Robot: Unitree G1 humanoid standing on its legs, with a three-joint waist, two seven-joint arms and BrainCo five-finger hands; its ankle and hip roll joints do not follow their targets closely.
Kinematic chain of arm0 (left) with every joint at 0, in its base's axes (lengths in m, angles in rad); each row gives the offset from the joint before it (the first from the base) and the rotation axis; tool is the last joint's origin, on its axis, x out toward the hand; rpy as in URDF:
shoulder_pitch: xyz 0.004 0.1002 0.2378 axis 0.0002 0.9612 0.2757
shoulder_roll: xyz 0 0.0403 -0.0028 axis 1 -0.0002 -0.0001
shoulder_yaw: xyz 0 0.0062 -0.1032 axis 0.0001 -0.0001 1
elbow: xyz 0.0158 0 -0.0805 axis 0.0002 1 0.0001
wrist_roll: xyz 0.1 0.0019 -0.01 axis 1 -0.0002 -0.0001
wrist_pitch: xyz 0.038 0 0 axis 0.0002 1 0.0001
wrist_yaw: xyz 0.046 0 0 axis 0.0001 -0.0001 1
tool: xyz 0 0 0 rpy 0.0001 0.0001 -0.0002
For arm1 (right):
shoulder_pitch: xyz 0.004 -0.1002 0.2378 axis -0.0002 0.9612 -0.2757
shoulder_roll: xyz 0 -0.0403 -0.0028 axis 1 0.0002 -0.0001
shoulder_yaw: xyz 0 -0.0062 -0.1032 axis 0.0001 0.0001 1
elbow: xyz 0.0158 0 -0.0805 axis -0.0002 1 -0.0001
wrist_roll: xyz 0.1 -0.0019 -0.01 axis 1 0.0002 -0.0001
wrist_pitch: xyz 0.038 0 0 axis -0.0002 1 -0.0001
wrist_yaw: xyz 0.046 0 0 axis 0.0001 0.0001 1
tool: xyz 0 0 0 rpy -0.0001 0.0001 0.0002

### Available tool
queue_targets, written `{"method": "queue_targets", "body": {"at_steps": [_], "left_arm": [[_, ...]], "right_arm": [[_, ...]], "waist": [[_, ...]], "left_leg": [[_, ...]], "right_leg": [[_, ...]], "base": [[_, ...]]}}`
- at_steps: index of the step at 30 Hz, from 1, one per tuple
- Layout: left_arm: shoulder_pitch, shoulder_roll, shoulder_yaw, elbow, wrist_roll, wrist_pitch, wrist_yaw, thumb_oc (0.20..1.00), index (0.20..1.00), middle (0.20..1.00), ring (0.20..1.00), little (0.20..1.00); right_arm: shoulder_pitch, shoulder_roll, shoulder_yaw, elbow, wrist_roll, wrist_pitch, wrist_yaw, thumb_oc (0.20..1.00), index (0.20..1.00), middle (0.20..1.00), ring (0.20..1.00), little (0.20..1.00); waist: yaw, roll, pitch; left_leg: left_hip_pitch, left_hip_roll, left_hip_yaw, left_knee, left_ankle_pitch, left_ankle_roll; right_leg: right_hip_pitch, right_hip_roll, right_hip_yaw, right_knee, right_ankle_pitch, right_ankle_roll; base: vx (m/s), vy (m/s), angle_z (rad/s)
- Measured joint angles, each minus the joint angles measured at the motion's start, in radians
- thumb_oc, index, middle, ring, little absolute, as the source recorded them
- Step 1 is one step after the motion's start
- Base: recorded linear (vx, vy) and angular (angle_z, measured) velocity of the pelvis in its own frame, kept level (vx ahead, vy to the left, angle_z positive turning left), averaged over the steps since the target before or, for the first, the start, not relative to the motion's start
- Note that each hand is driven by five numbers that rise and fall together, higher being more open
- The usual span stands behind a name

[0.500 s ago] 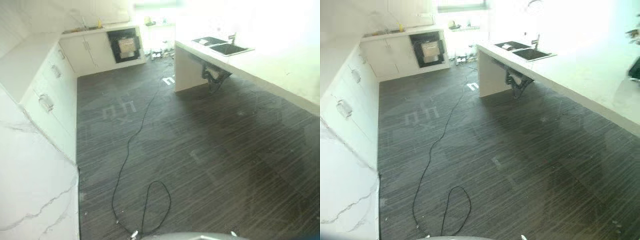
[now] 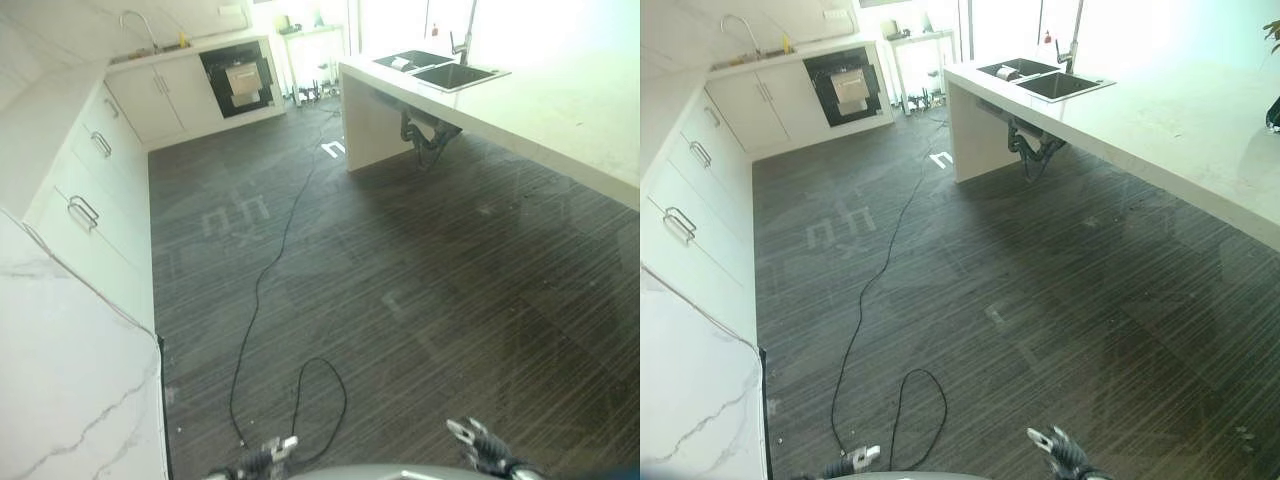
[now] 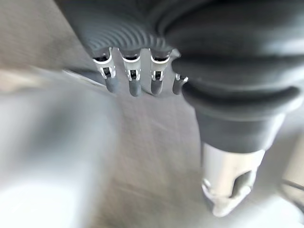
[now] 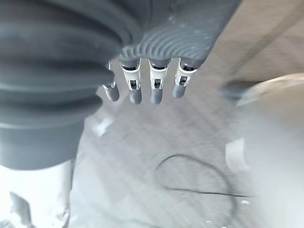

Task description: Place the dishes in the dishwasher.

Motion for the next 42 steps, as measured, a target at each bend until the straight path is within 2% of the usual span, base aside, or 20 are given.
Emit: {"method": "queue_targets", "body": {"at_steps": [5,11,20,21,22,24,25,26,27,28,30,31,32,34,36,38,39,40,41,42], "left_arm": [[0.020,-0.010,0.003,-0.188,-0.048,-0.055,0.040,1.000,1.000,1.000,1.000,1.000],[0.021,0.001,-0.017,-0.192,-0.033,-0.101,0.084,1.000,1.000,1.000,1.000,1.000],[0.018,0.004,-0.032,-0.235,-0.032,-0.136,0.193,1.000,1.000,1.000,1.000,1.000],[0.010,0.005,-0.027,-0.234,-0.039,-0.142,0.197,1.000,1.000,1.000,1.000,1.000],[-0.012,0.007,-0.012,-0.230,-0.040,-0.158,0.201,1.000,1.000,1.000,1.000,1.000],[-0.039,0.004,0.014,-0.224,-0.040,-0.185,0.203,1.000,1.000,1.000,1.000,1.000],[-0.039,0.004,0.010,-0.225,-0.040,-0.192,0.203,1.000,1.000,1.000,1.000,1.000],[-0.033,0.006,0.010,-0.225,-0.040,-0.194,0.202,1.000,1.000,1.000,1.000,1.000],[-0.027,0.008,0.010,-0.227,-0.040,-0.203,0.202,1.000,1.000,1.000,1.000,1.000],[-0.018,0.004,0.010,-0.228,-0.040,-0.212,0.200,1.000,1.000,1.000,1.000,1.000],[-0.014,0.001,0.011,-0.222,-0.041,-0.222,0.200,1.000,1.000,1.000,1.000,1.000],[-0.014,0.001,0.012,-0.222,-0.041,-0.230,0.199,1.000,1.000,1.000,1.000,1.000],[-0.017,0.001,0.013,-0.223,-0.041,-0.234,0.196,1.000,1.000,1.000,1.000,1.000],[-0.007,-0.003,0.012,-0.224,-0.041,-0.242,0.176,1.000,1.000,1.000,1.000,1.000],[-0.001,0.001,0.016,-0.257,-0.041,-0.253,0.161,1.000,1.000,1.000,1.000,1.000],[0.000,-0.001,0.041,-0.287,-0.040,-0.256,0.151,1.000,1.000,1.000,1.000,1.000],[-0.005,0.001,0.070,-0.289,-0.040,-0.251,0.148,1.000,1.000,1.000,1.000,1.000],[-0.031,0.020,0.084,-0.315,-0.040,-0.249,0.147,1.000,1.000,1.000,1.000,1.000],[-0.045,0.045,0.083,-0.332,-0.039,-0.248,0.147,1.000,1.000,1.000,1.000,1.000],[-0.079,0.076,0.081,-0.344,-0.028,-0.245,0.147,1.000,1.000,1.000,1.000,1.000]], "right_arm": [[0.045,0.001,0.002,-0.277,0.023,0.015,0.026,1.000,1.000,1.000,1.000,1.000],[0.090,0.005,0.001,-0.287,0.035,0.078,0.065,1.000,1.000,1.000,1.000,1.000],[0.086,0.005,0.001,-0.378,0.063,0.052,0.031,1.000,1.000,1.000,1.000,1.000],[0.072,0.006,0.004,-0.363,0.068,0.054,0.033,1.000,1.000,1.000,1.000,1.000],[0.046,0.009,0.007,-0.338,0.072,0.057,0.033,1.000,1.000,1.000,1.000,1.000],[0.005,0.004,0.009,-0.328,0.080,0.055,0.032,1.000,1.000,1.000,1.000,1.000],[-0.004,-0.007,0.007,-0.332,0.081,0.052,0.028,1.000,1.000,1.000,1.000,1.000],[-0.003,-0.014,0.004,-0.338,0.086,0.050,0.022,1.000,1.000,1.000,1.000,1.000],[-0.004,-0.020,0.003,-0.344,0.095,0.049,0.021,1.000,1.000,1.000,1.000,1.000],[-0.005,-0.029,0.006,-0.351,0.096,0.047,0.023,1.000,1.000,1.000,1.000,1.000],[-0.005,-0.034,0.019,-0.350,0.095,0.050,0.023,1.000,1.000,1.000,1.000,1.000],[-0.002,-0.038,0.037,-0.350,0.094,0.053,0.024,1.000,1.000,1.000,1.000,1.000],[0.005,-0.036,0.039,-0.351,0.094,0.063,0.038,1.000,1.000,1.000,1.000,1.000],[0.048,-0.050,0.032,-0.373,0.093,0.074,0.049,1.000,1.000,1.000,1.000,1.000],[0.065,-0.066,0.029,-0.390,0.079,0.082,0.060,1.000,1.000,1.000,1.000,1.000],[0.049,-0.052,0.017,-0.397,0.076,0.106,0.061,1.000,1.000,1.000,1.000,1.000],[0.054,-0.030,0.000,-0.419,0.076,0.121,0.061,1.000,1.000,1.000,1.000,1.000],[0.074,0.004,0.000,-0.484,0.077,0.129,0.061,1.000,1.000,1.000,1.000,1.000],[0.080,0.029,0.000,-0.514,0.078,0.125,0.061,1.000,1.000,1.000,1.000,1.000],[0.091,0.057,-0.007,-0.539,0.106,0.126,0.050,1.000,1.000,1.000,1.000,1.000]], "waist": [[-0.005,-0.021,0.020],[-0.008,-0.037,0.039],[-0.029,-0.024,0.055],[-0.029,-0.033,0.065],[-0.026,-0.062,0.089],[-0.016,-0.107,0.127],[-0.004,-0.107,0.142],[0.003,-0.102,0.152],[0.003,-0.093,0.160],[0.005,-0.067,0.166],[0.007,-0.014,0.171],[0.008,0.006,0.169],[0.023,0.014,0.183],[0.026,-0.002,0.177],[0.022,-0.026,0.158],[0.056,-0.063,0.159],[0.052,-0.090,0.157],[0.047,-0.099,0.153],[0.042,-0.104,0.145],[0.046,-0.117,0.135]], "left_leg": [[0.005,0.000,0.001,-0.016,0.008,-0.003],[0.014,0.001,-0.001,-0.036,0.013,-0.002],[0.007,0.025,-0.010,-0.026,0.024,-0.021],[-0.018,0.027,-0.027,0.021,0.018,-0.035],[-0.076,0.021,-0.031,0.132,0.013,-0.044],[-0.244,0.025,-0.036,0.418,0.046,-0.095],[-0.350,0.047,-0.033,0.592,0.075,-0.132],[-0.413,0.066,-0.022,0.662,0.065,-0.120],[-0.439,0.071,-0.006,0.600,0.059,-0.111],[-0.433,0.094,0.031,0.447,0.060,-0.111],[-0.368,0.135,0.095,0.081,0.094,-0.136],[-0.359,0.162,0.102,-0.049,0.114,-0.156],[-0.350,0.195,0.127,-0.070,0.134,-0.155],[-0.351,0.199,0.176,0.008,0.140,-0.145],[-0.342,0.148,0.162,0.060,0.139,-0.130],[-0.291,0.077,0.130,-0.002,0.203,-0.023],[-0.243,0.046,0.133,-0.017,0.233,0.048],[-0.180,0.023,0.137,-0.009,0.190,0.122],[-0.136,0.007,0.137,-0.016,0.152,0.135],[-0.124,-0.061,0.147,0.059,0.053,0.182]], "right_leg": [[0.002,0.005,0.000,-0.012,0.005,0.001],[0.005,0.010,0.002,-0.021,0.005,0.001],[0.018,0.041,0.002,-0.040,0.001,-0.013],[0.014,0.046,0.008,-0.031,-0.009,-0.020],[-0.003,0.032,0.024,-0.022,-0.036,-0.037],[-0.028,0.030,0.085,-0.004,-0.040,-0.081],[-0.025,0.033,0.088,0.006,-0.039,-0.097],[-0.017,0.039,0.083,0.009,-0.041,-0.098],[-0.021,0.049,0.083,0.015,-0.042,-0.089],[-0.016,0.073,0.088,0.012,-0.046,-0.085],[0.027,0.135,0.091,-0.022,-0.048,-0.085],[0.054,0.171,0.092,-0.044,-0.052,-0.083],[0.089,0.191,0.104,-0.045,-0.064,-0.095],[0.143,0.185,0.112,-0.043,-0.107,-0.084],[0.164,0.162,0.126,-0.026,-0.135,-0.065],[0.177,0.114,0.186,-0.024,-0.150,-0.043],[0.206,0.080,0.197,-0.013,-0.156,-0.017],[0.168,0.044,0.193,0.182,-0.120,0.046],[0.104,0.010,0.192,0.393,-0.087,0.084],[-0.056,-0.059,0.263,0.748,0.064,0.142]], "base": [[0.00,-0.024,0.00],[0.04,-0.057,-0.01],[0.02,-0.130,0.04],[0.03,-0.238,0.30],[0.03,-0.135,0.34],[0.08,-0.060,0.22],[0.18,0.047,0.10],[0.30,0.115,0.00],[0.39,0.166,-0.02],[0.55,0.252,-0.15],[0.49,0.254,-0.14],[0.40,0.219,-0.20],[0.46,0.318,-0.24],[0.41,0.369,-0.14],[0.24,0.281,-0.16],[0.29,0.315,-0.71],[0.31,0.419,-0.37],[0.38,0.552,0.20],[0.36,0.518,0.77],[0.40,0.508,1.24]]}}
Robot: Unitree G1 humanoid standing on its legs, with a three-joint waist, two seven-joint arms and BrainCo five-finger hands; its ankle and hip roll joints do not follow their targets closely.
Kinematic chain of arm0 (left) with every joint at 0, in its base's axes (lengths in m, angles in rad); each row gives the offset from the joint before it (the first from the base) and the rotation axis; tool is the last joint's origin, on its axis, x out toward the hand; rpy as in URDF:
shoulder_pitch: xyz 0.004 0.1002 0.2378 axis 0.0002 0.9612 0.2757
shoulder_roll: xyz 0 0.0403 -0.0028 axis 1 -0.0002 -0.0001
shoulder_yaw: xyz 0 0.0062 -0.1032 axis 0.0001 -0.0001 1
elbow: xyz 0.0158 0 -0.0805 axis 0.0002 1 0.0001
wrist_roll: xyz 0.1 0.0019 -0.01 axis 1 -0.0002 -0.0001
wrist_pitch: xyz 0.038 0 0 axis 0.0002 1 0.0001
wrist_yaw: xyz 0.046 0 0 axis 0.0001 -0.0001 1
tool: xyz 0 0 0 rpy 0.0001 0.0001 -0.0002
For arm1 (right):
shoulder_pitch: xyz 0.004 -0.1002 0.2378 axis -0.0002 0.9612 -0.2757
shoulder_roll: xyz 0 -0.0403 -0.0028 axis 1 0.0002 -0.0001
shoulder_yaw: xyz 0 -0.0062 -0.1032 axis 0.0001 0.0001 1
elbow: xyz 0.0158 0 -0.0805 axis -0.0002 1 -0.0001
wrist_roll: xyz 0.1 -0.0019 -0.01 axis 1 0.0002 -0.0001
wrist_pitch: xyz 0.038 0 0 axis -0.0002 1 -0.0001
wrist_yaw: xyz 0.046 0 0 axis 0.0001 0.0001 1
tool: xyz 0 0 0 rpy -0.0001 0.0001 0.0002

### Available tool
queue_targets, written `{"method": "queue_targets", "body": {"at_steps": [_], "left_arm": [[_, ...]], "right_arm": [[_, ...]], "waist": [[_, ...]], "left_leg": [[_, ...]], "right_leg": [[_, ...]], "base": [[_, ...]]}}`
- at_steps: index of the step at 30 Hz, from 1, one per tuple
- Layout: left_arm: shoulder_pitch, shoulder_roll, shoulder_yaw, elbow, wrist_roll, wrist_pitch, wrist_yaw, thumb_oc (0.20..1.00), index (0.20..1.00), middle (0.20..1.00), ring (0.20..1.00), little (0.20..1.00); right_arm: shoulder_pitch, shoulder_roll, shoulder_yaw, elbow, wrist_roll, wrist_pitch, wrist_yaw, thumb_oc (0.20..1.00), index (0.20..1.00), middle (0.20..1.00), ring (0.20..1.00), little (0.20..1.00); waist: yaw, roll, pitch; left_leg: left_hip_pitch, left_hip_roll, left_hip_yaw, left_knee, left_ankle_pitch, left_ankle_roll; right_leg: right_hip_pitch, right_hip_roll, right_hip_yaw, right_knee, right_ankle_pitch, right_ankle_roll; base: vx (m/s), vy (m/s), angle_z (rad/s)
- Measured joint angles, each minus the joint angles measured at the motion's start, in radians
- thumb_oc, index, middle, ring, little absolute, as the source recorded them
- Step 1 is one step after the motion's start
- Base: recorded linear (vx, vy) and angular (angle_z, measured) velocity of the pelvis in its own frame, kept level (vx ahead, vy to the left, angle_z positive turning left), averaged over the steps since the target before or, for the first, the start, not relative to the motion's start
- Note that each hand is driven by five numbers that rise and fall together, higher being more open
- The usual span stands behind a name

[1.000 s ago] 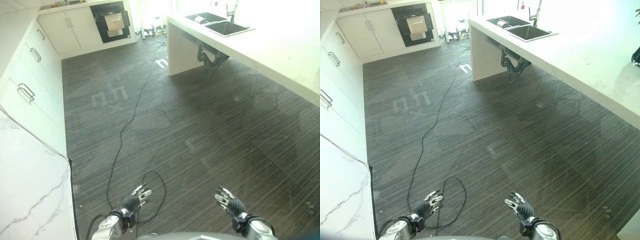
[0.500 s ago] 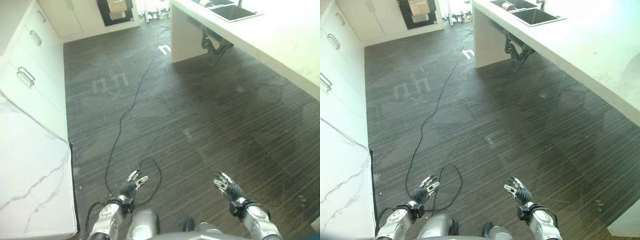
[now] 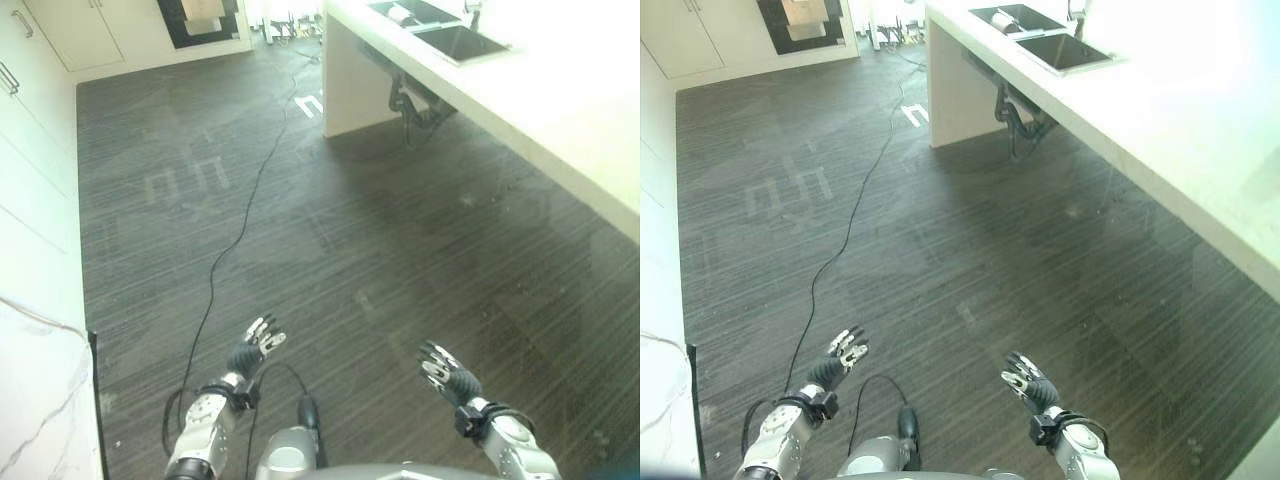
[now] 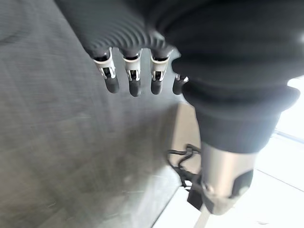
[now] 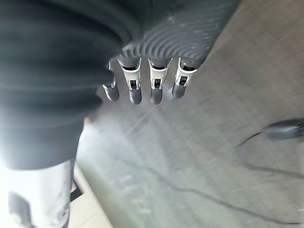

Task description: Place the dishes in the dishwasher.

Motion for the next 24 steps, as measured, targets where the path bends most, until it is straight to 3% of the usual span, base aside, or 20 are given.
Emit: {"method": "queue_targets", "body": {"at_steps": [1,2,3,4,5,6,8,9,11,12,13,15,16,17,18,19,20,22,23,24], "left_arm": [[-0.010,0.033,-0.049,-0.021,-0.001,-0.004,0.010,1.000,1.000,1.000,1.000,1.000],[-0.009,0.066,-0.123,-0.021,0.002,0.000,0.016,1.000,1.000,1.000,1.000,1.000],[-0.006,0.055,-0.147,-0.025,0.001,0.007,0.025,1.000,1.000,1.000,1.000,1.000],[-0.008,0.059,-0.154,-0.048,0.000,0.012,0.023,1.000,1.000,1.000,1.000,1.000],[-0.022,0.058,-0.143,-0.040,-0.002,0.012,0.021,1.000,1.000,1.000,1.000,1.000],[-0.030,0.054,-0.134,-0.043,-0.001,0.012,0.017,1.000,1.000,1.000,1.000,1.000],[0.038,0.044,-0.124,-0.055,0.012,0.013,0.004,1.000,1.000,1.000,1.000,1.000],[0.060,0.036,-0.128,-0.036,0.031,0.015,0.002,1.000,1.000,1.000,1.000,1.000],[0.135,0.029,-0.131,-0.007,0.044,0.015,-0.004,1.000,1.000,1.000,1.000,1.000],[0.144,0.008,-0.109,0.011,0.062,0.016,-0.006,1.000,1.000,1.000,1.000,1.000],[0.148,0.000,-0.114,0.013,0.068,0.015,-0.009,1.000,1.000,1.000,1.000,1.000],[0.103,0.003,-0.103,-0.018,0.067,0.010,-0.009,1.000,1.000,1.000,1.000,1.000],[0.105,-0.002,-0.098,-0.055,0.066,0.013,-0.009,1.000,1.000,1.000,1.000,1.000],[0.120,-0.012,-0.081,-0.081,0.065,0.011,-0.010,1.000,1.000,1.000,1.000,1.000],[0.121,-0.014,-0.075,-0.083,0.065,0.011,-0.009,1.000,1.000,1.000,1.000,1.000],[0.122,-0.017,-0.076,-0.080,0.065,0.013,-0.008,1.000,1.000,1.000,1.000,1.000],[0.127,-0.017,-0.073,-0.077,0.065,0.012,-0.013,1.000,1.000,1.000,1.000,1.000],[0.123,-0.003,-0.073,-0.077,0.065,0.011,-0.029,1.000,1.000,1.000,1.000,1.000],[0.109,0.003,-0.070,-0.077,0.065,0.009,-0.037,1.000,1.000,1.000,1.000,1.000],[0.116,0.007,-0.072,-0.072,0.065,0.006,-0.038,1.000,1.000,1.000,1.000,1.000]], "right_arm": [[0.034,0.005,-0.003,0.006,0.017,-0.006,-0.003,1.000,1.000,1.000,1.000,1.000],[0.032,0.001,0.007,0.024,0.024,-0.005,-0.011,1.000,1.000,1.000,1.000,1.000],[0.019,-0.017,0.013,0.032,0.032,-0.005,-0.012,1.000,1.000,1.000,1.000,1.000],[0.018,-0.028,0.028,0.030,0.031,-0.006,-0.018,1.000,1.000,1.000,1.000,1.000],[0.020,-0.026,0.027,0.026,0.048,-0.011,-0.019,1.000,1.000,1.000,1.000,1.000],[0.041,-0.030,0.021,0.027,0.057,-0.011,-0.019,1.000,1.000,1.000,1.000,1.000],[0.110,-0.032,-0.024,0.049,0.071,-0.011,-0.013,1.000,1.000,1.000,1.000,1.000],[0.106,-0.032,-0.035,0.078,0.071,-0.010,-0.010,1.000,1.000,1.000,1.000,1.000],[0.084,-0.040,-0.034,0.072,0.071,-0.007,-0.009,1.000,1.000,1.000,1.000,1.000],[0.058,-0.054,-0.035,0.076,0.071,-0.008,-0.010,1.000,1.000,1.000,1.000,1.000],[0.029,-0.068,-0.037,0.073,0.072,-0.007,-0.012,1.000,1.000,1.000,1.000,1.000],[-0.009,-0.067,-0.030,0.070,0.072,-0.002,-0.020,1.000,1.000,1.000,1.000,1.000],[-0.020,-0.076,-0.032,0.057,0.071,0.001,-0.020,1.000,1.000,1.000,1.000,1.000],[-0.031,-0.086,-0.030,0.049,0.071,0.001,-0.020,1.000,1.000,1.000,1.000,1.000],[-0.032,-0.092,-0.031,0.028,0.071,0.001,-0.020,1.000,1.000,1.000,1.000,1.000],[-0.031,-0.094,-0.030,0.029,0.071,0.001,-0.021,1.000,1.000,1.000,1.000,1.000],[-0.021,-0.095,-0.029,0.039,0.071,0.000,-0.017,1.000,1.000,1.000,1.000,1.000],[-0.015,-0.096,-0.031,0.071,0.071,-0.003,-0.015,1.000,1.000,1.000,1.000,1.000],[-0.017,-0.097,-0.033,0.088,0.071,-0.002,-0.016,1.000,1.000,1.000,1.000,1.000],[-0.018,-0.089,-0.028,0.093,0.071,-0.007,-0.010,1.000,1.000,1.000,1.000,1.000]], "waist": [[-0.013,0.017,-0.014],[-0.012,0.090,-0.025],[-0.020,0.159,-0.025],[-0.049,0.208,-0.029],[-0.084,0.172,-0.027],[-0.123,0.106,-0.040],[-0.159,0.002,-0.043],[-0.158,0.007,-0.041],[-0.123,0.030,-0.044],[-0.114,0.037,-0.050],[-0.108,0.061,-0.043],[-0.104,0.083,-0.045],[-0.113,0.094,-0.046],[-0.104,0.112,-0.050],[-0.107,0.100,-0.065],[-0.107,0.109,-0.070],[-0.120,0.090,-0.090],[-0.123,0.051,-0.083],[-0.093,0.029,-0.065],[-0.066,0.021,-0.056]], "left_leg": [[0.048,-0.037,-0.009,-0.002,-0.064,0.035],[0.053,-0.014,-0.029,0.036,-0.119,0.086],[0.063,0.013,-0.045,0.028,-0.144,0.063],[0.112,0.027,-0.072,-0.027,-0.120,0.009],[0.160,0.006,-0.107,-0.058,-0.103,-0.093],[0.182,-0.019,-0.101,-0.037,-0.127,-0.173],[0.285,-0.032,-0.090,-0.011,-0.216,-0.225],[0.319,-0.022,-0.096,-0.014,-0.222,-0.235],[0.434,-0.027,-0.091,0.073,-0.245,-0.277],[0.433,-0.036,-0.091,0.192,-0.247,-0.301],[0.385,-0.022,-0.128,0.281,-0.296,-0.280],[0.276,0.050,-0.163,0.236,-0.359,-0.302],[0.235,0.082,-0.203,0.210,-0.250,-0.286],[0.218,0.099,-0.206,0.323,-0.240,-0.298],[0.182,0.123,-0.202,0.474,-0.212,-0.323],[0.182,0.129,-0.205,0.491,-0.201,-0.322],[0.106,0.119,-0.239,0.640,-0.069,-0.332],[-0.032,0.121,-0.245,0.809,-0.088,-0.304],[-0.117,0.128,-0.225,0.871,-0.125,-0.248],[-0.184,0.094,-0.217,0.761,-0.163,-0.225]], "right_leg": [[-0.129,-0.046,0.049,0.264,0.290,0.067],[-0.338,-0.047,0.040,0.531,0.267,0.042],[-0.485,-0.035,-0.008,0.560,0.164,0.012],[-0.579,0.001,-0.053,0.312,-0.011,-0.055],[-0.571,0.015,-0.075,-0.027,-0.071,-0.103],[-0.567,-0.008,-0.103,-0.317,-0.072,-0.107],[-0.557,-0.052,-0.209,-0.727,-0.044,-0.073],[-0.556,-0.048,-0.226,-0.714,-0.041,-0.080],[-0.453,0.018,-0.293,-0.549,-0.048,-0.304],[-0.395,0.043,-0.240,-0.591,0.080,-0.433],[-0.378,0.046,-0.201,-0.597,0.166,-0.428],[-0.307,0.060,-0.153,-0.611,0.119,-0.337],[-0.281,0.076,-0.171,-0.575,0.074,-0.310],[-0.278,0.087,-0.178,-0.510,0.034,-0.297],[-0.241,0.110,-0.172,-0.487,-0.052,-0.292],[-0.234,0.121,-0.171,-0.488,-0.059,-0.288],[-0.221,0.133,-0.142,-0.479,-0.099,-0.317],[-0.135,0.146,-0.102,-0.547,-0.143,-0.343],[-0.084,0.148,-0.087,-0.583,-0.142,-0.341],[-0.018,0.150,-0.068,-0.637,-0.124,-0.309]], "base": [[0.39,0.315,1.24],[0.35,0.139,0.79],[0.37,-0.018,0.30],[0.46,-0.150,0.54],[0.49,-0.200,1.17],[0.68,-0.289,1.84],[0.79,-0.290,1.74],[0.65,-0.251,0.74],[0.34,-0.165,-0.08],[0.29,-0.154,-0.40],[0.40,-0.215,-0.31],[0.43,-0.270,-0.08],[0.31,-0.218,-0.35],[0.37,-0.268,-0.61],[0.28,-0.214,-0.69],[0.34,-0.255,-0.65],[0.27,-0.166,-0.58],[0.37,-0.104,-0.40],[0.32,0.033,-0.35],[0.42,0.120,-0.49]]}}
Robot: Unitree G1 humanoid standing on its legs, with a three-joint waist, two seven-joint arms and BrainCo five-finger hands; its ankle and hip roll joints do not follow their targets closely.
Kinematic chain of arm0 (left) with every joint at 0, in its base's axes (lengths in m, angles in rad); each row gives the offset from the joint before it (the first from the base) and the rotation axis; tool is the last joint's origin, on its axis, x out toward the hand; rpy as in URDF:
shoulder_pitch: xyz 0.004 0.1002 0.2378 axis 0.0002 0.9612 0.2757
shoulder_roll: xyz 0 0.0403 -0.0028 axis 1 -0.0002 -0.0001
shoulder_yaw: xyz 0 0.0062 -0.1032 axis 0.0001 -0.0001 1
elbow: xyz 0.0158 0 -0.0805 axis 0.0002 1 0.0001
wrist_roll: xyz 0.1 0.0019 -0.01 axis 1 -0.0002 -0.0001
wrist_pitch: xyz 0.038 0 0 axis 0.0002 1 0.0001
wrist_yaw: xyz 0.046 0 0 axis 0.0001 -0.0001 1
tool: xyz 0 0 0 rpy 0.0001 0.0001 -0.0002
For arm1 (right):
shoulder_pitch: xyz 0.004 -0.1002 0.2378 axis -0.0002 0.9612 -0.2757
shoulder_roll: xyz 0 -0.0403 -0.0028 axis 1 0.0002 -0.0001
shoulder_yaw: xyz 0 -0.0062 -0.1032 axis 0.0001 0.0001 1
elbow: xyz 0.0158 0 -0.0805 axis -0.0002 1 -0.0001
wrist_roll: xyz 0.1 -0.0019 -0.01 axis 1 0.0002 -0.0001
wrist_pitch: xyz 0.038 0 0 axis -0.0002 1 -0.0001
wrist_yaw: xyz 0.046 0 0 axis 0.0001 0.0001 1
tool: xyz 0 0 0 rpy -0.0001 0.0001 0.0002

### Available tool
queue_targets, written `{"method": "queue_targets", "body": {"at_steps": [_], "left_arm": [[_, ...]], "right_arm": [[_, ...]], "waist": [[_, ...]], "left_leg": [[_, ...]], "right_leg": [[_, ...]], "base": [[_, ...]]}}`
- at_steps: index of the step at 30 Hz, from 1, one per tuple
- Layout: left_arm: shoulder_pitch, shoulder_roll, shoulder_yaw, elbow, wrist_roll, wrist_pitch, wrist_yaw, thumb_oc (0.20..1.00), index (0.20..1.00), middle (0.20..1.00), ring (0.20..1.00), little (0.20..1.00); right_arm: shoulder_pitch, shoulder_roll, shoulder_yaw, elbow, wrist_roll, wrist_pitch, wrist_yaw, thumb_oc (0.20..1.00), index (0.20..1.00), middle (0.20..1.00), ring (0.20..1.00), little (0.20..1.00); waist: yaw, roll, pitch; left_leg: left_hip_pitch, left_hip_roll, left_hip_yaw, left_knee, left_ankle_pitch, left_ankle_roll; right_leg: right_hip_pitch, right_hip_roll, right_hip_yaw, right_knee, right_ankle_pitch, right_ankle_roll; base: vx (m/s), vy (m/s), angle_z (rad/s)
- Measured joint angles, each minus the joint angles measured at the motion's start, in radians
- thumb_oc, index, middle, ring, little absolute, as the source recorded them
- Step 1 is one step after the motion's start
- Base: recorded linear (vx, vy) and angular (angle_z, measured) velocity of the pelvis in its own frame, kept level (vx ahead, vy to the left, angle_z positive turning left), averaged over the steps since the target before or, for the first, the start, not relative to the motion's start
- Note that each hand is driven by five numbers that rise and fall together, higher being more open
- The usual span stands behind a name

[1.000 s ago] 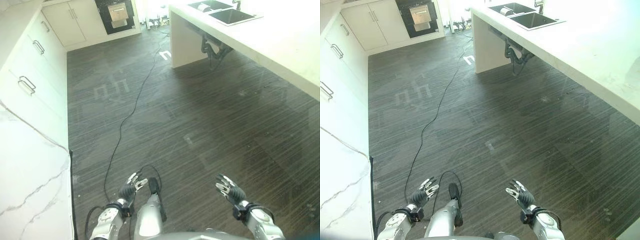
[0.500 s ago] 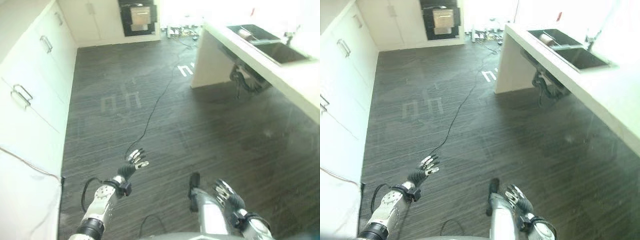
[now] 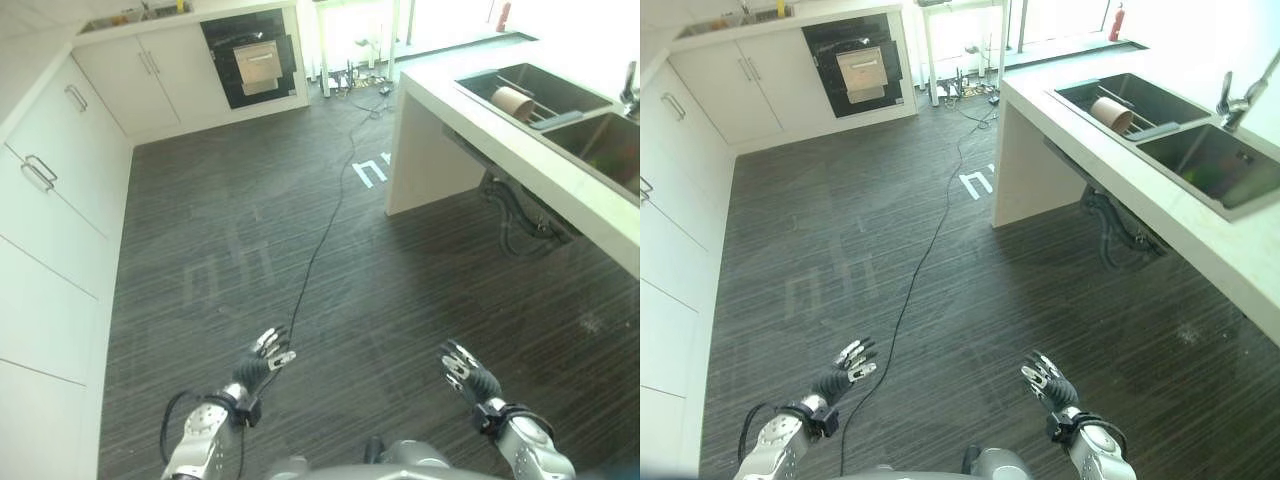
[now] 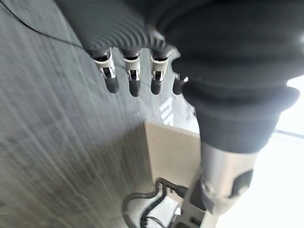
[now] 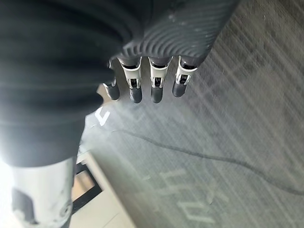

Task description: Place the dishes in the dishwasher.

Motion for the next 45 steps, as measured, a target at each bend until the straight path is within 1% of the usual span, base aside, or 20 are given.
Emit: {"method": "queue_targets", "body": {"at_steps": [3,5,7,10,13,16,19,21,22,24,25,26,29,33,35,37,39,41,42,45], "left_arm": [[0.032,0.003,-0.012,0.001,0.000,-0.001,-0.002,1.000,1.000,1.000,1.000,1.000],[0.044,-0.005,-0.002,-0.006,0.000,-0.005,0.005,1.000,1.000,1.000,1.000,1.000],[0.074,-0.018,0.001,-0.002,0.001,-0.008,0.005,1.000,1.000,1.000,1.000,1.000],[0.047,0.010,0.004,-0.006,0.001,-0.009,-0.003,1.000,1.000,1.000,1.000,1.000],[-0.045,0.048,0.003,-0.001,0.001,-0.007,-0.005,1.000,1.000,1.000,1.000,1.000],[-0.077,0.047,-0.012,-0.003,0.001,-0.001,-0.004,1.000,1.000,1.000,1.000,1.000],[-0.029,0.054,-0.016,-0.006,0.001,0.011,0.010,1.000,1.000,1.000,1.000,1.000],[0.021,0.055,-0.016,-0.017,0.001,0.017,0.031,1.000,1.000,1.000,1.000,1.000],[0.027,0.053,-0.017,-0.015,0.000,0.019,0.037,1.000,1.000,1.000,1.000,1.000],[0.021,0.058,-0.016,-0.002,0.001,0.018,0.038,1.000,1.000,1.000,1.000,1.000],[0.008,0.064,-0.003,-0.006,0.000,0.022,0.051,1.000,1.000,1.000,1.000,1.000],[0.028,0.047,-0.006,-0.009,0.001,0.026,0.060,1.000,1.000,1.000,1.000,1.000],[0.106,0.022,-0.003,-0.042,-0.002,0.024,0.069,1.000,1.000,1.000,1.000,1.000],[0.101,0.013,-0.007,-0.049,0.000,0.030,0.076,1.000,1.000,1.000,1.000,1.000],[0.079,0.005,-0.007,-0.053,0.000,0.030,0.082,1.000,1.000,1.000,1.000,1.000],[0.070,0.006,-0.002,-0.054,0.000,0.027,0.083,1.000,1.000,1.000,1.000,1.000],[0.067,0.007,-0.005,-0.065,0.000,0.026,0.078,1.000,1.000,1.000,1.000,1.000],[0.068,0.008,-0.004,-0.077,0.001,0.026,0.075,1.000,1.000,1.000,1.000,1.000],[0.079,0.003,-0.005,-0.076,0.001,0.025,0.068,1.000,1.000,1.000,1.000,1.000],[0.100,-0.002,0.001,-0.083,0.000,0.023,0.056,1.000,1.000,1.000,1.000,1.000]], "right_arm": [[-0.020,-0.001,0.011,0.008,-0.001,-0.004,0.008,1.000,1.000,1.000,1.000,1.000],[-0.013,-0.003,0.038,0.007,-0.001,0.005,0.005,1.000,1.000,1.000,1.000,1.000],[-0.001,-0.009,0.027,0.015,-0.001,0.005,0.010,1.000,1.000,1.000,1.000,1.000],[0.015,-0.003,0.025,0.007,-0.001,0.004,0.013,1.000,1.000,1.000,1.000,1.000],[0.021,0.039,0.026,-0.022,0.000,0.001,0.013,1.000,1.000,1.000,1.000,1.000],[0.033,0.066,0.032,-0.022,0.000,-0.001,0.012,1.000,1.000,1.000,1.000,1.000],[0.048,0.073,0.036,-0.021,-0.001,-0.009,0.014,1.000,1.000,1.000,1.000,1.000],[0.058,0.066,0.039,-0.038,-0.001,-0.013,0.019,1.000,1.000,1.000,1.000,1.000],[0.076,0.060,0.040,-0.075,-0.001,-0.019,0.019,1.000,1.000,1.000,1.000,1.000],[0.079,0.067,0.038,-0.094,0.000,-0.023,0.020,1.000,1.000,1.000,1.000,1.000],[0.064,0.063,0.039,-0.099,-0.001,-0.005,0.023,1.000,1.000,1.000,1.000,1.000],[0.049,0.046,0.036,-0.110,0.000,-0.004,0.023,1.000,1.000,1.000,1.000,1.000],[0.064,0.040,0.067,-0.183,0.001,-0.006,0.027,1.000,1.000,1.000,1.000,1.000],[0.006,0.027,0.074,-0.175,0.001,-0.006,0.036,1.000,1.000,1.000,1.000,1.000],[-0.007,0.016,0.076,-0.173,0.001,-0.010,0.037,1.000,1.000,1.000,1.000,1.000],[-0.006,0.010,0.077,-0.168,0.001,-0.016,0.040,1.000,1.000,1.000,1.000,1.000],[-0.006,0.003,0.074,-0.148,0.001,-0.017,0.040,1.000,1.000,1.000,1.000,1.000],[-0.001,0.002,0.074,-0.129,0.001,-0.017,0.039,1.000,1.000,1.000,1.000,1.000],[0.000,0.000,0.073,-0.118,0.001,-0.017,0.038,1.000,1.000,1.000,1.000,1.000],[-0.006,-0.008,0.075,-0.114,0.000,-0.017,0.036,1.000,1.000,1.000,1.000,1.000]], "waist": [[0.013,0.067,0.018],[0.021,0.093,0.020],[0.028,0.093,0.019],[0.031,0.047,0.037],[0.012,0.031,0.030],[0.017,0.053,0.015],[-0.009,0.075,0.020],[0.000,0.080,0.014],[-0.009,0.082,0.012],[-0.018,0.032,0.022],[-0.033,-0.004,0.041],[-0.036,0.011,0.037],[-0.022,0.097,0.019],[-0.020,0.049,-0.013],[-0.016,0.048,-0.013],[-0.001,0.045,-0.014],[-0.004,0.036,-0.007],[-0.003,0.019,0.005],[0.001,0.020,0.008],[0.026,0.100,0.019]], "left_leg": [[-0.089,-0.018,0.069,-0.654,0.074,0.006],[-0.079,-0.008,-0.056,-0.893,0.115,-0.016],[-0.078,0.004,-0.073,-0.828,0.163,-0.020],[0.015,-0.043,0.017,-0.758,0.329,0.104],[0.094,-0.094,0.024,-0.807,0.285,0.140],[0.138,-0.127,0.044,-0.775,0.196,0.161],[0.206,-0.126,0.087,-0.755,0.123,0.189],[0.229,-0.118,0.140,-0.776,0.106,0.158],[0.233,-0.122,0.135,-0.793,0.098,0.133],[0.211,-0.134,0.176,-0.703,0.033,0.099],[0.186,-0.167,0.173,-0.591,-0.047,0.135],[0.209,-0.159,0.184,-0.598,-0.052,0.137],[0.340,-0.060,0.182,-0.697,-0.045,0.092],[0.338,-0.046,0.160,-0.616,-0.037,0.021],[0.246,-0.017,0.122,-0.331,-0.005,-0.013],[0.119,0.000,0.051,-0.048,0.130,-0.042],[0.011,0.006,-0.012,0.064,0.106,-0.030],[-0.047,0.013,-0.022,-0.078,0.071,-0.015],[-0.031,0.003,-0.040,-0.318,0.059,-0.016],[0.024,-0.001,-0.122,-0.896,0.167,-0.057]], "right_leg": [[0.152,0.050,0.045,-0.106,-0.040,0.055],[0.250,0.060,0.123,-0.162,-0.063,0.092],[0.314,0.019,0.179,-0.172,-0.099,0.112],[0.281,-0.094,0.080,0.085,-0.151,0.207],[0.164,-0.095,0.074,0.101,-0.186,0.219],[0.034,-0.130,0.089,0.260,-0.110,0.221],[-0.237,-0.185,0.102,0.767,0.033,0.291],[-0.329,-0.229,-0.058,0.613,-0.022,0.231],[-0.330,-0.194,-0.089,0.331,-0.021,0.229],[-0.328,-0.208,-0.120,-0.003,0.059,0.267],[-0.366,-0.325,-0.155,-0.098,0.170,0.318],[-0.382,-0.347,-0.159,-0.115,0.227,0.280],[-0.336,-0.213,-0.167,0.183,0.144,0.191],[-0.183,-0.108,-0.155,0.090,0.104,0.093],[-0.116,-0.093,-0.119,0.045,0.087,0.076],[-0.055,-0.072,-0.084,0.001,0.057,0.067],[-0.035,-0.058,-0.057,-0.009,0.017,0.031],[0.011,-0.051,-0.042,-0.030,0.023,0.048],[0.047,-0.034,-0.012,-0.061,0.021,0.062],[0.146,0.033,0.086,-0.177,0.026,0.108]], "base": [[0.43,0.194,-0.69],[0.42,0.228,-0.82],[0.31,0.274,-1.29],[0.29,0.273,-0.94],[0.22,0.215,-0.07],[0.19,0.262,-0.06],[0.25,0.174,-0.47],[0.22,-0.127,-0.68],[0.30,-0.233,-0.38],[0.29,-0.268,0.07],[0.22,-0.322,0.15],[0.20,-0.363,0.10],[0.22,-0.362,-0.19],[0.21,-0.265,-0.09],[0.17,-0.204,-0.46],[0.21,-0.117,-0.62],[0.25,0.047,-0.38],[0.35,0.180,-0.46],[0.36,0.221,-0.72],[0.36,0.214,-0.91]]}}
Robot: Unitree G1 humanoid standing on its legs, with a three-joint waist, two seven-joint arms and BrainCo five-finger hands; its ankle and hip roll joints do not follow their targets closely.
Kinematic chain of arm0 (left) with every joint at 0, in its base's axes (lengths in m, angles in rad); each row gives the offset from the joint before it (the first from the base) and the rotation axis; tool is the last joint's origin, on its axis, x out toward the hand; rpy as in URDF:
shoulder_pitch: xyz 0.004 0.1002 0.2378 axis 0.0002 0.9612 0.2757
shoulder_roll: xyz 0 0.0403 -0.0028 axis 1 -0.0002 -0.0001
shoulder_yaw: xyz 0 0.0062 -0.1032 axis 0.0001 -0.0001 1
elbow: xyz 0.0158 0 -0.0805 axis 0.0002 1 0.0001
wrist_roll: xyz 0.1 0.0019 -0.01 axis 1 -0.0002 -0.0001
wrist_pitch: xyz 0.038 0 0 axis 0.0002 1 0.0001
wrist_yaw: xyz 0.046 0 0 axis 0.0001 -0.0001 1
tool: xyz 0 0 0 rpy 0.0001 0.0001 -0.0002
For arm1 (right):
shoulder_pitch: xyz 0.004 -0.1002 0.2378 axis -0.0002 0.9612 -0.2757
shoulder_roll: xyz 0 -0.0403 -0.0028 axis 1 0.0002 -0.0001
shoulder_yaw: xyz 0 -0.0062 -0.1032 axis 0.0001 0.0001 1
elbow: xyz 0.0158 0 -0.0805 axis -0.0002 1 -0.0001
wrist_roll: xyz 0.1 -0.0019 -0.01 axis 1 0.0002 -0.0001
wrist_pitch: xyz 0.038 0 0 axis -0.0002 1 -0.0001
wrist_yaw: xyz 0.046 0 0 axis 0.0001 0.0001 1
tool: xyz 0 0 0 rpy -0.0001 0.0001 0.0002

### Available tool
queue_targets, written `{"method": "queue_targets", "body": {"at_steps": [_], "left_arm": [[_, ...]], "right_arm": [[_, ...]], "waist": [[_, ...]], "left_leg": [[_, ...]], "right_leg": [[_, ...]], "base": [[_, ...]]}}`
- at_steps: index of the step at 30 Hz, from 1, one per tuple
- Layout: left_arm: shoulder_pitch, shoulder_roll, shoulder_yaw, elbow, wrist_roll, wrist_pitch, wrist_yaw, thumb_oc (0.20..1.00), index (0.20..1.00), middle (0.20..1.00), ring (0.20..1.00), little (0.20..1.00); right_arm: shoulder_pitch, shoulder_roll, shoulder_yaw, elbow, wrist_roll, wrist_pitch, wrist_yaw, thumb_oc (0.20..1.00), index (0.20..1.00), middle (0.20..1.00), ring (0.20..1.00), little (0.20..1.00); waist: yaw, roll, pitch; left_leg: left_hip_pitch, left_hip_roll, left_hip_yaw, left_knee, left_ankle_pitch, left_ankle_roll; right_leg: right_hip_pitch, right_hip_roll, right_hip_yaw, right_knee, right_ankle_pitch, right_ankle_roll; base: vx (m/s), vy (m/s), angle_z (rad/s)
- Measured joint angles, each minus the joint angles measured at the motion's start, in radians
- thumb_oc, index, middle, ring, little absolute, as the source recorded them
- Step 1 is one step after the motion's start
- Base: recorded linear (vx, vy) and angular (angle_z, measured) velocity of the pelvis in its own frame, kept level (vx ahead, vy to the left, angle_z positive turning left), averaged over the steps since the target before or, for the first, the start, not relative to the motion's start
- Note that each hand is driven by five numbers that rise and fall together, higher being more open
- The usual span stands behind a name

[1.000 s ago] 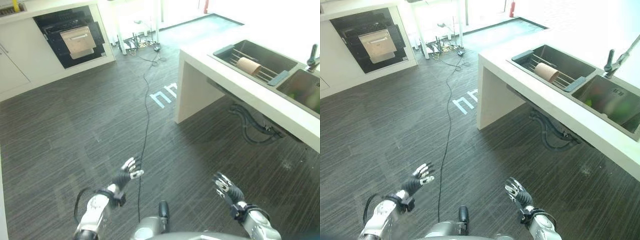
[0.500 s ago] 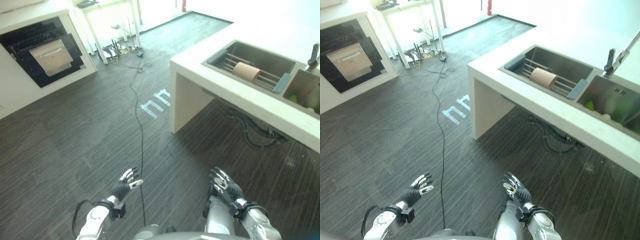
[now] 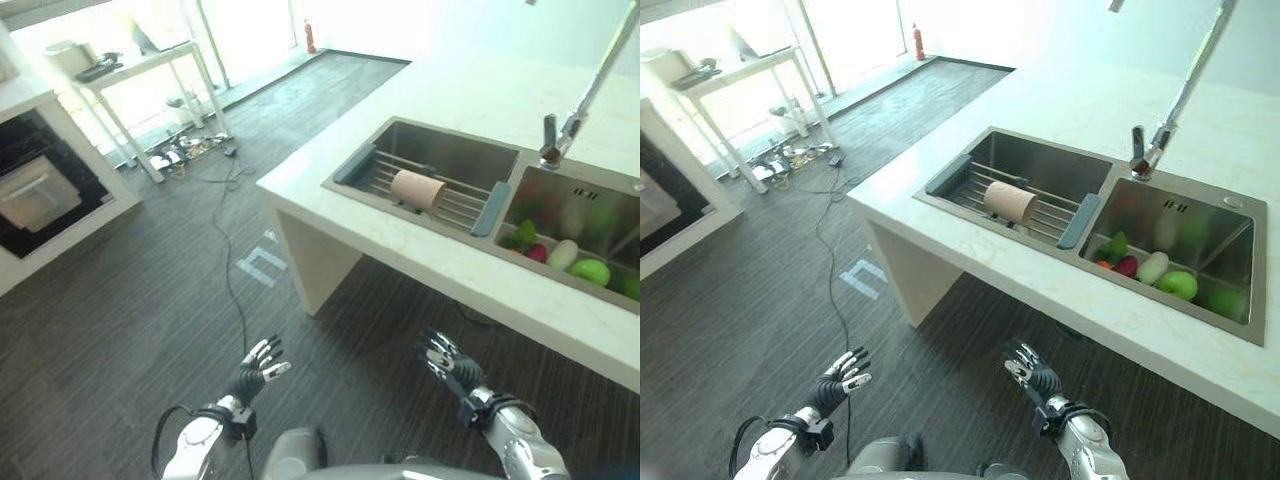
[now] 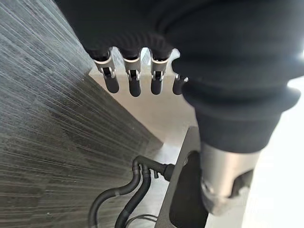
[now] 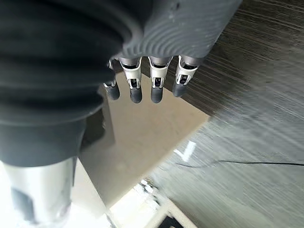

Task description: Place the dishes in the dishwasher.

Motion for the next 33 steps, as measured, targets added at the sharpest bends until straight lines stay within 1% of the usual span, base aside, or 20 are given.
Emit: {"method": "queue_targets", "body": {"at_steps": [2,3,4,5,6,9,11,12,13,16,17,19,20,21,24,25,27,29,30,33], "left_arm": [[0.014,-0.016,0.002,0.000,0.000,-0.011,-0.004,1.000,1.000,1.000,1.000,1.000],[0.012,-0.019,0.001,0.027,-0.002,-0.033,-0.013,1.000,1.000,1.000,1.000,1.000],[-0.015,-0.014,0.005,0.048,-0.003,-0.038,-0.015,1.000,1.000,1.000,1.000,1.000],[-0.051,-0.010,0.005,0.061,-0.004,-0.040,-0.014,1.000,1.000,1.000,1.000,1.000],[-0.096,-0.003,0.004,0.093,-0.007,-0.042,-0.006,1.000,1.000,1.000,1.000,1.000],[-0.187,0.008,0.011,0.180,-0.014,-0.081,0.046,1.000,1.000,1.000,1.000,1.000],[-0.200,0.011,0.031,0.208,-0.039,-0.104,0.071,1.000,1.000,1.000,1.000,1.000],[-0.205,0.015,0.037,0.242,-0.039,-0.112,0.083,1.000,1.000,1.000,1.000,1.000],[-0.181,0.011,0.041,0.307,-0.040,-0.113,0.094,1.000,1.000,1.000,1.000,1.000],[-0.149,0.018,0.045,0.313,-0.042,-0.115,0.093,1.000,1.000,1.000,1.000,1.000],[-0.137,0.019,0.044,0.313,-0.042,-0.115,0.095,1.000,1.000,1.000,1.000,1.000],[-0.110,0.020,0.043,0.304,-0.044,-0.115,0.103,1.000,1.000,1.000,1.000,1.000],[-0.110,0.016,0.039,0.305,-0.049,-0.114,0.104,1.000,1.000,1.000,1.000,1.000],[-0.140,0.008,0.035,0.315,-0.073,-0.115,0.105,1.000,1.000,1.000,1.000,1.000],[-0.118,-0.038,0.098,0.433,-0.104,-0.120,0.141,1.000,1.000,1.000,1.000,1.000],[-0.089,-0.039,0.117,0.467,-0.117,-0.120,0.152,1.000,1.000,1.000,1.000,1.000],[-0.041,-0.049,0.139,0.549,-0.116,-0.118,0.172,1.000,1.000,1.000,1.000,1.000],[-0.004,-0.066,0.175,0.576,-0.120,-0.117,0.186,1.000,1.000,1.000,1.000,1.000],[0.000,-0.081,0.289,0.579,-0.170,-0.118,0.201,1.000,1.000,1.000,1.000,1.000],[-0.035,-0.056,0.356,0.527,-0.278,-0.154,0.261,1.000,1.000,1.000,1.000,1.000]], "right_arm": [[0.014,-0.009,0.000,0.014,0.000,0.001,0.000,1.000,1.000,1.000,1.000,1.000],[0.043,-0.013,-0.017,0.033,-0.001,0.001,-0.010,1.000,1.000,1.000,1.000,1.000],[0.052,-0.016,-0.033,0.054,-0.001,0.001,-0.022,1.000,1.000,1.000,1.000,1.000],[0.050,-0.009,-0.050,0.080,-0.001,0.002,-0.029,1.000,1.000,1.000,1.000,1.000],[0.054,0.008,-0.062,0.121,-0.002,0.000,-0.036,1.000,1.000,1.000,1.000,1.000],[0.018,0.061,-0.086,0.284,-0.002,-0.002,-0.044,1.000,1.000,1.000,1.000,1.000],[0.004,0.080,-0.089,0.391,-0.002,-0.003,-0.046,1.000,1.000,1.000,1.000,1.000],[-0.001,0.096,-0.135,0.486,-0.001,-0.017,-0.042,1.000,1.000,1.000,1.000,1.000],[0.004,0.090,-0.243,0.597,0.000,-0.034,-0.046,1.000,1.000,1.000,1.000,1.000],[0.029,0.073,-0.281,0.638,0.004,-0.066,-0.043,1.000,1.000,1.000,1.000,1.000],[0.034,0.072,-0.277,0.634,0.012,-0.075,-0.035,1.000,1.000,1.000,1.000,1.000],[0.017,0.070,-0.272,0.590,0.020,-0.075,-0.030,1.000,1.000,1.000,1.000,1.000],[0.010,0.068,-0.265,0.555,0.021,-0.080,-0.027,1.000,1.000,1.000,1.000,1.000],[-0.017,0.065,-0.252,0.552,0.022,-0.091,-0.023,1.000,1.000,1.000,1.000,1.000],[-0.040,0.074,-0.234,0.561,0.039,-0.092,-0.022,1.000,1.000,1.000,1.000,1.000],[-0.046,0.075,-0.237,0.570,0.040,-0.094,-0.022,1.000,1.000,1.000,1.000,1.000],[-0.052,0.072,-0.243,0.595,0.040,-0.108,-0.023,1.000,1.000,1.000,1.000,1.000],[-0.035,0.067,-0.247,0.610,0.038,-0.111,-0.024,1.000,1.000,1.000,1.000,1.000],[-0.013,0.064,-0.277,0.615,0.038,-0.110,-0.024,1.000,1.000,1.000,1.000,1.000],[0.014,0.007,-0.285,0.632,0.036,-0.111,-0.021,1.000,1.000,1.000,1.000,1.000]], "waist": [[0.017,0.027,0.008],[0.016,0.021,0.006],[-0.005,-0.001,0.008],[-0.016,-0.020,0.018],[-0.029,-0.050,0.021],[-0.014,-0.067,0.020],[-0.013,-0.066,0.018],[-0.001,-0.074,0.013],[-0.009,-0.052,0.000],[-0.006,-0.045,-0.002],[-0.010,-0.046,-0.002],[0.018,-0.043,-0.001],[0.011,-0.045,-0.001],[0.008,-0.056,-0.004],[0.031,-0.066,-0.013],[0.046,-0.085,-0.022],[0.050,-0.099,-0.032],[0.048,-0.081,-0.037],[0.042,-0.065,-0.044],[0.036,-0.015,-0.049]], "left_leg": [[-0.018,0.010,-0.038,0.002,0.032,-0.008],[-0.046,0.023,0.011,0.152,0.024,0.006],[-0.045,0.025,0.096,0.214,0.055,0.051],[-0.025,0.006,0.116,0.198,0.113,0.094],[0.007,-0.019,0.126,0.180,0.113,0.109],[0.107,-0.042,0.180,0.122,0.075,0.155],[0.140,-0.058,0.208,0.101,0.053,0.158],[0.158,-0.077,0.226,0.097,0.024,0.156],[0.173,-0.091,0.232,0.095,-0.008,0.175],[0.181,-0.097,0.247,0.094,-0.022,0.200],[0.191,-0.089,0.275,0.092,-0.027,0.201],[0.195,-0.086,0.340,0.081,-0.039,0.184],[0.185,-0.089,0.340,0.093,-0.040,0.182],[0.155,-0.090,0.323,0.112,-0.041,0.180],[0.174,-0.071,0.311,0.117,-0.053,0.158],[0.177,-0.070,0.311,0.117,-0.055,0.140],[0.182,-0.039,0.303,0.119,-0.055,0.100],[0.192,0.001,0.303,0.113,-0.042,0.078],[0.206,0.023,0.301,0.109,-0.040,0.068],[0.214,0.035,0.285,0.098,-0.036,0.060]], "right_leg": [[0.047,0.006,0.052,-0.015,-0.014,-0.008],[0.067,-0.017,0.081,0.024,-0.056,-0.004],[0.066,-0.058,0.079,0.057,-0.098,0.044],[0.065,-0.084,0.068,0.099,-0.120,0.077],[0.050,-0.118,0.035,0.145,-0.121,0.091],[0.005,-0.182,-0.031,0.231,-0.124,0.135],[-0.048,-0.207,-0.029,0.229,-0.107,0.152],[-0.104,-0.218,-0.014,0.262,-0.026,0.158],[-0.149,-0.235,0.013,0.364,-0.025,0.167],[-0.243,-0.252,0.028,0.521,-0.010,0.195],[-0.281,-0.264,-0.002,0.559,-0.016,0.184],[-0.346,-0.323,-0.176,0.496,-0.017,0.158],[-0.364,-0.326,-0.177,0.381,-0.004,0.174],[-0.371,-0.321,-0.114,0.226,0.043,0.201],[-0.289,-0.311,-0.188,0.161,0.073,0.166],[-0.258,-0.306,-0.198,0.126,0.078,0.166],[-0.231,-0.270,-0.227,0.068,0.156,0.160],[-0.209,-0.220,-0.229,0.030,0.163,0.136],[-0.176,-0.189,-0.234,-0.004,0.172,0.116],[-0.157,-0.174,-0.245,-0.022,0.176,0.109]], "base": [[0.26,0.278,-1.01],[0.18,0.285,-1.11],[0.24,0.334,-0.83],[0.19,0.238,-0.37],[0.19,0.236,-0.21],[0.15,0.194,-0.50],[0.16,0.251,-0.37],[0.18,0.340,-0.36],[0.13,0.261,-0.40],[0.09,0.136,-0.32],[0.02,-0.023,-0.67],[0.00,-0.133,-0.88],[0.07,-0.310,-0.18],[0.10,-0.321,0.33],[0.09,-0.225,0.23],[0.07,-0.138,-0.12],[0.10,-0.108,-0.11],[0.06,-0.048,-0.14],[0.00,-0.014,-0.11],[0.03,-0.005,0.07]]}}
